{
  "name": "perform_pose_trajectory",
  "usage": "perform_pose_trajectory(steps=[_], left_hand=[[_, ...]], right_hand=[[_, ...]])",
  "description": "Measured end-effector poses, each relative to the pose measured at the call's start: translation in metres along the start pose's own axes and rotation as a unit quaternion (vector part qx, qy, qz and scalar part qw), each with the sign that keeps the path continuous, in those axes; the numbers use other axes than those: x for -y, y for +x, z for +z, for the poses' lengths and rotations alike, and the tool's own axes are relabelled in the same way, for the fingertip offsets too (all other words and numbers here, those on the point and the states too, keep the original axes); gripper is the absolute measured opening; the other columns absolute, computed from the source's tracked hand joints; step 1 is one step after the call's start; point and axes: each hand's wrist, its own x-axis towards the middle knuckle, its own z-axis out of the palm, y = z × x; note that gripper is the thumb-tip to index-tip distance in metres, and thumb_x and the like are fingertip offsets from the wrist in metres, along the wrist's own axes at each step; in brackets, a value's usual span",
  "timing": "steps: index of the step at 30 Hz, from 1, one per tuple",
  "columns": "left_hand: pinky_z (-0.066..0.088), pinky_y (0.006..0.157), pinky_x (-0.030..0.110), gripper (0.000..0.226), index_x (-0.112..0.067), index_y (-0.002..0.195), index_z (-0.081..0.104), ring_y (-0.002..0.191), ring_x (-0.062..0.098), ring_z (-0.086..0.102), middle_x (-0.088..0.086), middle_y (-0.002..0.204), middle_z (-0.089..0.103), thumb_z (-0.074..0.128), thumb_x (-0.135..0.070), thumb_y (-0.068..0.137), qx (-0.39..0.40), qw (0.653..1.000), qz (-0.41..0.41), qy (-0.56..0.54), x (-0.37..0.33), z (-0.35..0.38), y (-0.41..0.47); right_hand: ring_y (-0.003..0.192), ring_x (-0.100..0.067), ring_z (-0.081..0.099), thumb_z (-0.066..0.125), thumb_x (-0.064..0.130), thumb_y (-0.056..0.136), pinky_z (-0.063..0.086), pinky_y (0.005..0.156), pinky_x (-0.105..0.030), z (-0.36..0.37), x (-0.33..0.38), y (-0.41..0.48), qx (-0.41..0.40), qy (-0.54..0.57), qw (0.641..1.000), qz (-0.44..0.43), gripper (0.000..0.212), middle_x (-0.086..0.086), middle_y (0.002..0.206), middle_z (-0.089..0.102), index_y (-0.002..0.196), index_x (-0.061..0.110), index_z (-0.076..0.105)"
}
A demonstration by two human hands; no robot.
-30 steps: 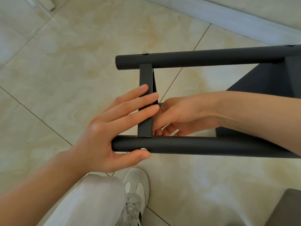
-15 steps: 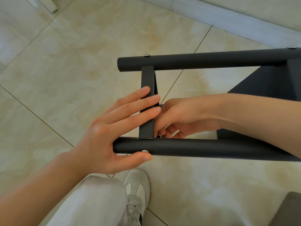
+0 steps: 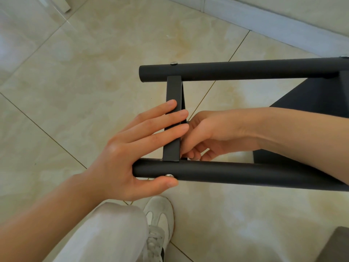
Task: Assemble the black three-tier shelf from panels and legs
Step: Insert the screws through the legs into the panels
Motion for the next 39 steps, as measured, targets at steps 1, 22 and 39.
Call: perform_pose_trajectory(steps=[1, 22, 39], left_hand=[[0.034, 0.117, 0.046, 0.061, 0.001, 0.133, 0.051, 0.147, 0.036, 0.036, 0.015, 0.147, 0.048, 0.057, -0.047, 0.097, 0.0, 1.0, 0.0, -0.001, -0.0002, 0.0001, -0.0001], [0.034, 0.117, 0.044, 0.062, 0.003, 0.134, 0.05, 0.148, 0.035, 0.035, 0.018, 0.145, 0.048, 0.057, -0.045, 0.097, 0.008, 1.0, -0.001, -0.007, -0.0013, -0.0017, 0.0006], [0.034, 0.118, 0.045, 0.061, 0.002, 0.134, 0.05, 0.148, 0.034, 0.035, 0.016, 0.146, 0.048, 0.058, -0.045, 0.097, 0.003, 1.0, -0.005, -0.016, -0.0019, -0.001, 0.001]], right_hand=[[0.067, -0.012, 0.052, 0.07, 0.016, 0.085, 0.042, 0.073, -0.03, 0.0008, -0.0011, 0.0006, -0.006, -0.005, 1.0, 0.001, 0.015, -0.001, 0.069, 0.059, 0.07, 0.018, 0.072], [0.08, -0.021, 0.052, 0.066, 0.016, 0.088, 0.049, 0.071, -0.026, 0.0075, -0.004, -0.0015, -0.017, 0.046, 0.999, 0.02, 0.016, -0.007, 0.08, 0.06, 0.098, 0.004, 0.071], [0.061, -0.009, 0.051, 0.07, 0.019, 0.088, 0.042, 0.066, -0.024, 0.0003, 0.001, -0.006, 0.005, 0.03, 0.999, 0.043, 0.013, 0.001, 0.066, 0.057, 0.075, 0.016, 0.072]])
